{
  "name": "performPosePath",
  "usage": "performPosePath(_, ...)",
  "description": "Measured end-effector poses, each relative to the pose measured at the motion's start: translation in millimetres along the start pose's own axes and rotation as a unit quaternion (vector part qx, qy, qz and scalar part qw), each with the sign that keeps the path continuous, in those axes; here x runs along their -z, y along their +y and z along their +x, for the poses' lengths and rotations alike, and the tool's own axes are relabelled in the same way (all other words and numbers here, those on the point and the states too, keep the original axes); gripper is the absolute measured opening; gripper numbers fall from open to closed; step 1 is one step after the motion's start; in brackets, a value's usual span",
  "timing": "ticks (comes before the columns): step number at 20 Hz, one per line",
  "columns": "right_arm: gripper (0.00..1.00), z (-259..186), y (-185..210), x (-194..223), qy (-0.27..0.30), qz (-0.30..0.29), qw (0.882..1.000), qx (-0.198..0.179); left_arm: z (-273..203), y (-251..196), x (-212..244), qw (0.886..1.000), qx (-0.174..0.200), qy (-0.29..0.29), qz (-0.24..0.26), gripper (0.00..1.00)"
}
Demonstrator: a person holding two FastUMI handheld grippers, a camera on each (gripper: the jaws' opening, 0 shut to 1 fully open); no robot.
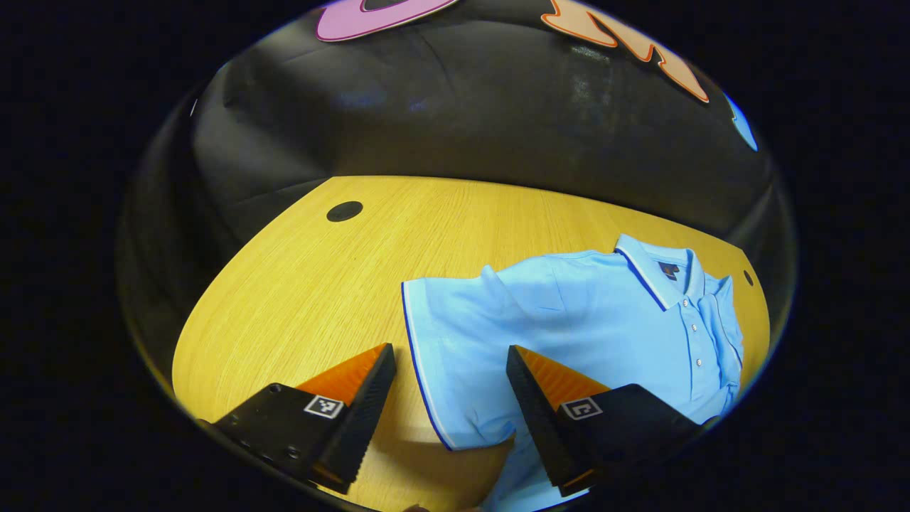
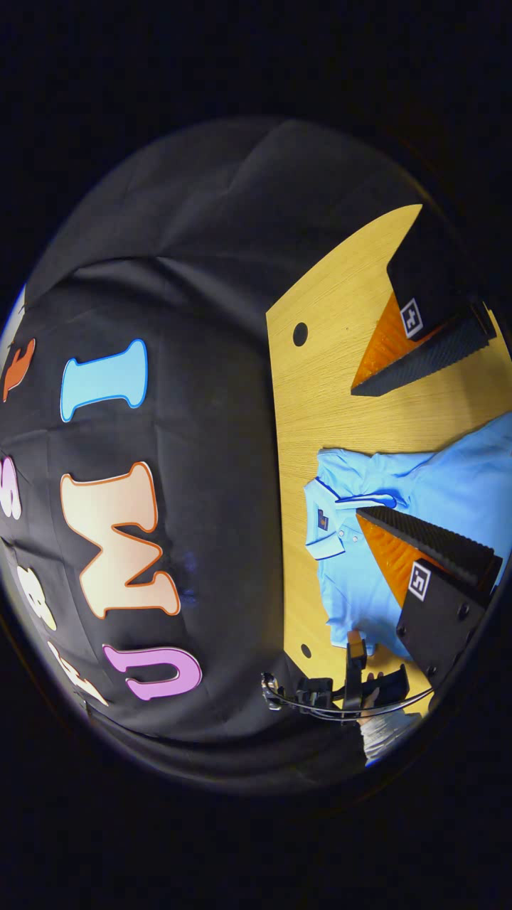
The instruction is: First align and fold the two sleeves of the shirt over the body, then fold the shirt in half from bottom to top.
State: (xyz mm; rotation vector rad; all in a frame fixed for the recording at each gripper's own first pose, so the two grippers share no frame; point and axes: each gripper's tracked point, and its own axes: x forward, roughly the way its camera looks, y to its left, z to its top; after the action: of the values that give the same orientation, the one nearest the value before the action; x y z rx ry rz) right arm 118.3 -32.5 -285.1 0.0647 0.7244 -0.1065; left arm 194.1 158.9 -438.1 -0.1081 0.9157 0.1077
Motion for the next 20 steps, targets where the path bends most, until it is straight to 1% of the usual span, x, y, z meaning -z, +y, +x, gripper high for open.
performPosePath(2,0.98,-2.2,2.9,3.5,0.005,0.009,1.000,-0.004,1.2,-10.6,-0.7,1.000,0.018,-0.001,-0.006,0.63)
performPosePath(3,0.98,-3.8,2.7,4.1,0.006,0.013,1.000,-0.004,1.3,-17.1,-0.9,1.000,0.030,-0.003,-0.009,0.54)
performPosePath(4,0.93,-4.8,0.9,4.1,0.003,0.013,1.000,-0.002,2.5,-19.7,-1.7,0.999,0.036,-0.007,-0.017,0.25)
performPosePath(5,0.98,-4.9,-1.5,4.3,0.002,0.011,1.000,0.000,3.3,-22.0,-3.1,0.999,0.039,-0.011,-0.028,0.17)
performPosePath(6,0.98,-7.7,-2.4,5.4,0.001,0.009,1.000,0.001,3.8,-21.6,-3.8,0.998,0.038,-0.017,-0.041,0.02)
performPosePath(7,0.98,-10.0,-4.5,5.5,0.002,0.009,1.000,0.001,3.7,-22.4,-5.6,0.998,0.037,-0.022,-0.048,0.01)
performPosePath(8,0.93,-12.9,-6.2,6.8,0.002,0.010,1.000,0.001,3.6,-23.2,-4.9,0.998,0.033,-0.022,-0.048,0.00)
performPosePath(9,0.98,-14.8,-9.9,6.5,0.002,0.009,1.000,0.003,-0.8,-22.6,-4.5,0.999,0.025,-0.018,-0.044,0.00)
performPosePath(10,0.98,-16.7,-14.6,5.5,0.000,0.008,1.000,0.006,-4.3,-28.8,-10.3,0.998,0.029,-0.023,-0.043,0.00)
performPosePath(12,0.97,-22.9,-20.4,4.6,-0.002,0.013,1.000,0.010,-18.2,-46.9,-28.1,0.997,0.046,-0.046,-0.039,0.00)
performPosePath(15,0.97,-28.0,-27.1,1.4,-0.007,0.020,1.000,0.012,-36.6,-85.9,-43.9,0.995,0.081,-0.059,-0.014,0.00)
performPosePath(18,0.97,-31.2,-26.9,4.1,-0.006,0.027,1.000,0.010,-46.1,-129.8,-47.1,0.991,0.121,-0.061,0.006,0.00)
performPosePath(20,0.97,-33.1,-25.4,6.2,-0.006,0.028,1.000,0.007,-47.6,-150.7,-40.8,0.989,0.134,-0.055,0.021,0.00)
